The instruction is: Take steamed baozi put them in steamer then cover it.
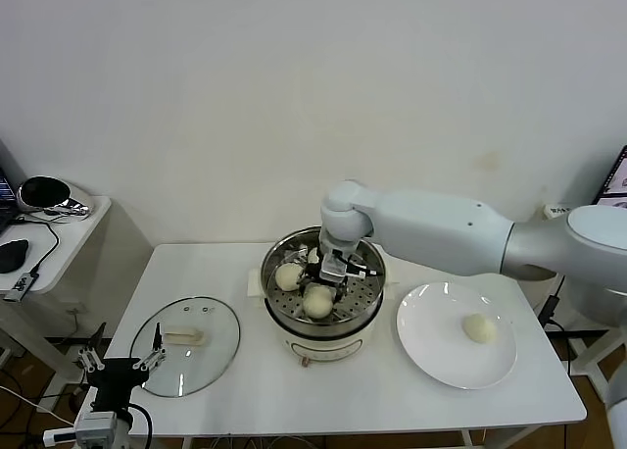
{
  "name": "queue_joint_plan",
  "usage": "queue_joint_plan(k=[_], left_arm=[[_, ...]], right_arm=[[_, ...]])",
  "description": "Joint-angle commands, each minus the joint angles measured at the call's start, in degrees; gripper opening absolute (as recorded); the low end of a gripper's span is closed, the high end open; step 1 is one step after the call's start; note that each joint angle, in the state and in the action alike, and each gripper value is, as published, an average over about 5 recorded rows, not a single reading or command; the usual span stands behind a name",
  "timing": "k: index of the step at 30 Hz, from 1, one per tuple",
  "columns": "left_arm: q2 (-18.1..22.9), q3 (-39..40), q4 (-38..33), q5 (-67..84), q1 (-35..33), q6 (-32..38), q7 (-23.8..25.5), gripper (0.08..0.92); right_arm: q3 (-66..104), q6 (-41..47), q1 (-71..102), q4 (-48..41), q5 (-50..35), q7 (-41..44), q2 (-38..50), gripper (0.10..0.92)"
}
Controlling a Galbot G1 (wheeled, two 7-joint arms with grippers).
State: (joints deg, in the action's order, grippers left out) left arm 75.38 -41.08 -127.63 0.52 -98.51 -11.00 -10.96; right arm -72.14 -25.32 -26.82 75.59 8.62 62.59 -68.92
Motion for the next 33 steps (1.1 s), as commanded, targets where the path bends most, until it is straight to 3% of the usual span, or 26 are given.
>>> queue_joint_plan(k=[1,5,11,16,24,33], left_arm=[[-0.16,-0.04,-0.06,0.05,0.11,-0.06,0.01,0.823],[-0.34,-0.12,-0.3,0.16,0.24,-0.11,0.07,0.823],[-0.81,0.0,-0.73,0.1,0.31,-0.12,0.13,0.823],[-1.36,0.41,-1.0,-0.01,0.62,-0.22,0.24,0.823],[-1.87,1.45,-0.49,-0.13,0.76,-0.11,0.2,0.823],[-1.87,1.94,-0.29,-0.95,0.44,-0.08,0.18,0.823]], right_arm=[[0.24,0.1,-3.49,2.76,-0.74,0.17,2.36,0.808],[1.19,6.4,-7.43,5.33,-4.33,1.62,7.49,0.822],[0.61,25.74,-11.94,11.16,-13.77,2.89,18.55,0.823],[2.03,42.03,-11.99,16.91,-16.32,2.53,30.38,0.823],[7.2,42.66,-2.41,20.72,-12.12,2.18,46.02,0.823],[37.17,37.74,33.71,15.38,-2.71,1.96,53.11,0.823]])
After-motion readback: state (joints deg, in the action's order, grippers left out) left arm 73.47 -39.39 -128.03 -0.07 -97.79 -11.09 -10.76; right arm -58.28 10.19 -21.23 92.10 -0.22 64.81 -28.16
